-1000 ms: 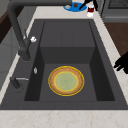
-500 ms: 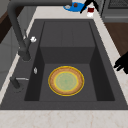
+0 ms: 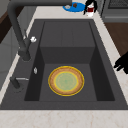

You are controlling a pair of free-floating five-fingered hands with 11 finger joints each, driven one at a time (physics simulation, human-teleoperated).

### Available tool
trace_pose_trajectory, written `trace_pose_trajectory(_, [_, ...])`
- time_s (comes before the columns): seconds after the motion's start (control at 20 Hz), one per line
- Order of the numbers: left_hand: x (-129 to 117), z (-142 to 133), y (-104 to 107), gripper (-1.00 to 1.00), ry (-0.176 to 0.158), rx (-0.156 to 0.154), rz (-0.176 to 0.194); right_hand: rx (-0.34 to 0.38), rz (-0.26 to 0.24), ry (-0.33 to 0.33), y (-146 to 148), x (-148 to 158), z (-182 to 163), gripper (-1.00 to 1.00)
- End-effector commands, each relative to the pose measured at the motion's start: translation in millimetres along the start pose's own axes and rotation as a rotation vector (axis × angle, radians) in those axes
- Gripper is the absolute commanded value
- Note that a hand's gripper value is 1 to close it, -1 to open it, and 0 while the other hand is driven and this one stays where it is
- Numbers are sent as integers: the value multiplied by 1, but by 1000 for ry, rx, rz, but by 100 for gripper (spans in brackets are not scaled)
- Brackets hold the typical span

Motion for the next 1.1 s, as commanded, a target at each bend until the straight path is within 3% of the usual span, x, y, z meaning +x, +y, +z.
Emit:
trace_pose_trajectory(0.0, [0, 0, 0, 0, 0, 0, 0, -9, 0, -2, 1, -3, -2, 100])
trace_pose_trajectory(0.35, [0, 0, 0, 0, 0, 0, 0, -24, -26, -10, -3, -9, 3, 100])
trace_pose_trajectory(0.7, [0, 0, 0, 0, 0, 0, 0, -13, -47, -15, -29, -6, 34, 100])
trace_pose_trajectory(1.05, [0, 0, 0, 0, 0, 0, 0, -17, -57, -28, -47, 29, 56, 100])
